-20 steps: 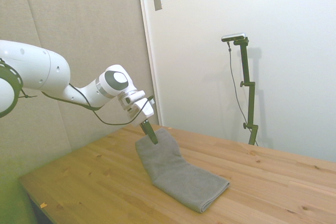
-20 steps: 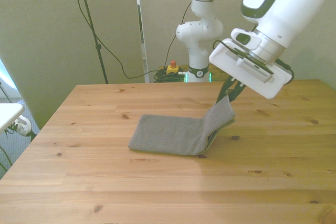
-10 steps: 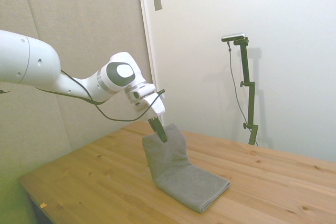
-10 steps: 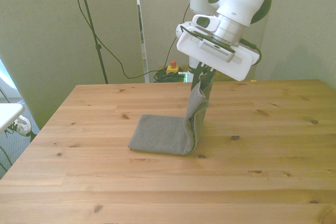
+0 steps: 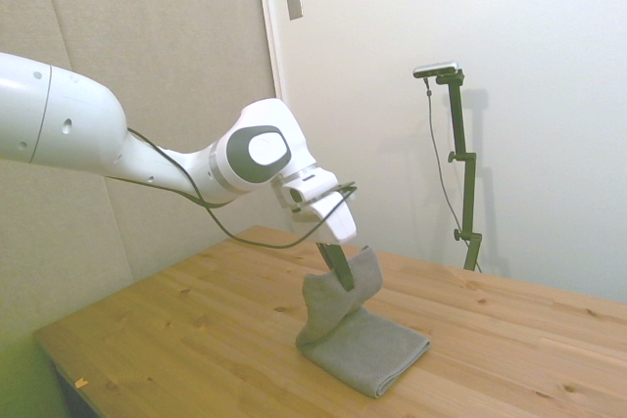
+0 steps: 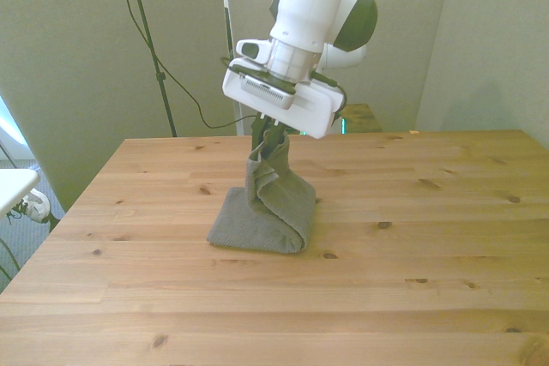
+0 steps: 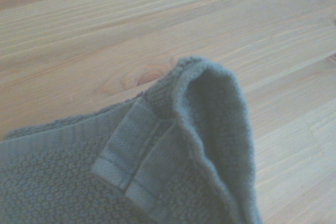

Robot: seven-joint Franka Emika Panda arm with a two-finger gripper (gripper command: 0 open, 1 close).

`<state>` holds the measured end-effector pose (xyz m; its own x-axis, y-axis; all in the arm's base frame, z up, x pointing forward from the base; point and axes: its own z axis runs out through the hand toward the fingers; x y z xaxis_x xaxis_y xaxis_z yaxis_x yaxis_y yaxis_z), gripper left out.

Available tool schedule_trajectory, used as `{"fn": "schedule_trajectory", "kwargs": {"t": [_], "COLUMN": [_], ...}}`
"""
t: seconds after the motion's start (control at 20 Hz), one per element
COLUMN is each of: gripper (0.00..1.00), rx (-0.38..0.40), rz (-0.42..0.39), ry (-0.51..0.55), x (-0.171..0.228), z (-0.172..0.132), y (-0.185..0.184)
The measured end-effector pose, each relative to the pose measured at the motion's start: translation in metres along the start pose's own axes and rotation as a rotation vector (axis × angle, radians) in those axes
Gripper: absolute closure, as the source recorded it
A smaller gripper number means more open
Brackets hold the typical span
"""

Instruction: Fold the towel

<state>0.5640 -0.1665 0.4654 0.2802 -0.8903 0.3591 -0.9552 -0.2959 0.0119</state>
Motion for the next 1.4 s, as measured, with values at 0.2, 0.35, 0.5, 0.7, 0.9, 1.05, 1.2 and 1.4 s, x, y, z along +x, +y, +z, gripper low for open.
{"fn": "schedule_trajectory", "kwargs": {"t": [0.2, 0.35, 0.5, 0.7, 0.9, 1.05, 1.2, 1.4], "gripper": [0.0, 0.0, 0.0, 0.0, 0.0, 0.0, 0.0, 0.0], "rx": [0.019, 0.009, 0.001, -0.001, -0.003, -0.005, -0.004, 0.005], "rz": [0.004, 0.01, 0.014, 0.025, 0.029, 0.032, 0.033, 0.029], "ry": [-0.028, -0.034, -0.035, -0.032, -0.031, -0.031, -0.031, -0.08], "x": [0.014, 0.021, 0.024, 0.03, 0.032, 0.033, 0.033, 0.017], "z": [0.03, 0.048, 0.055, 0.056, 0.057, 0.057, 0.055, 0.037], "y": [0.002, 0.002, 0.0, 0.002, 0.004, 0.005, 0.006, 0.017]}}
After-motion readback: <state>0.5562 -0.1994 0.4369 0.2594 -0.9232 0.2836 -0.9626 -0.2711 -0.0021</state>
